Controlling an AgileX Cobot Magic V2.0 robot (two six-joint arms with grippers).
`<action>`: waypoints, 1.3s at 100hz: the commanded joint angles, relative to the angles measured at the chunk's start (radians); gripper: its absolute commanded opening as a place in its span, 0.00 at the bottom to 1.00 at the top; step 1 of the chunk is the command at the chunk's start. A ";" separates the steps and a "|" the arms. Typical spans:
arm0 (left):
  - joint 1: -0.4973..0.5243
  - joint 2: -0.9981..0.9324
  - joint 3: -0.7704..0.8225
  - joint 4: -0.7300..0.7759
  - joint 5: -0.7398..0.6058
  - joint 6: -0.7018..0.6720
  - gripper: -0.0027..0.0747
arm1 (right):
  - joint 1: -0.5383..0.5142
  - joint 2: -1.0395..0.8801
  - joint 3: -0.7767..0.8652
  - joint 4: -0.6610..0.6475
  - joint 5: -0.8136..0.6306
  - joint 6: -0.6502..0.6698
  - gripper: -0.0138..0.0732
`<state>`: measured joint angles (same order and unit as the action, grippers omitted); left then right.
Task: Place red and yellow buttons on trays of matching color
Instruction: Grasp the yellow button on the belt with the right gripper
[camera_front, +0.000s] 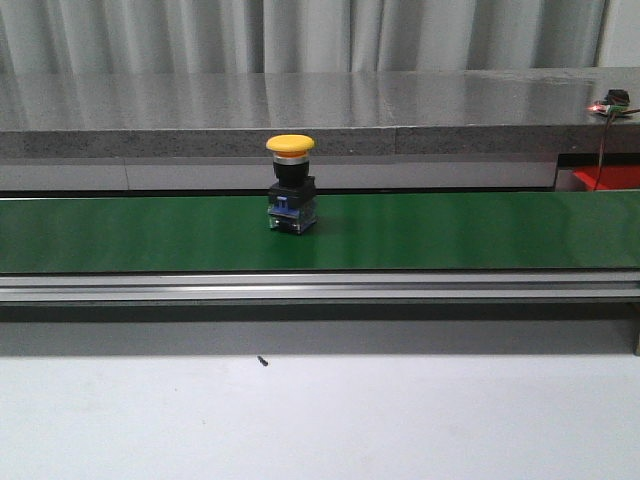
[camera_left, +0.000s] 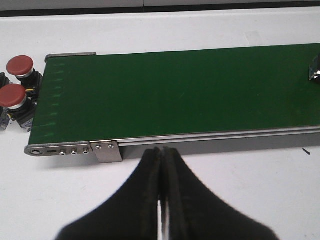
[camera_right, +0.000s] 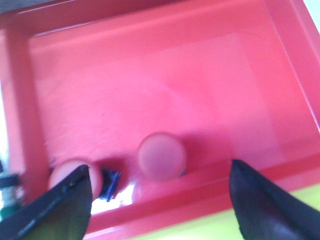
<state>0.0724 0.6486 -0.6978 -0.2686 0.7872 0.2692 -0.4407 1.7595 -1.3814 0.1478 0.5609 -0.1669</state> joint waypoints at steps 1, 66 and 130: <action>-0.007 -0.002 -0.025 -0.019 -0.072 0.003 0.01 | 0.011 -0.109 0.010 0.008 -0.039 -0.003 0.80; -0.007 -0.002 -0.025 -0.019 -0.072 0.003 0.01 | 0.364 -0.309 0.075 0.008 0.231 -0.201 0.80; -0.007 -0.002 -0.025 -0.019 -0.072 0.003 0.01 | 0.707 -0.192 0.075 0.013 0.220 -0.273 0.80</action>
<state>0.0724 0.6486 -0.6978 -0.2686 0.7872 0.2692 0.2508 1.5726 -1.2838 0.1513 0.8454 -0.4257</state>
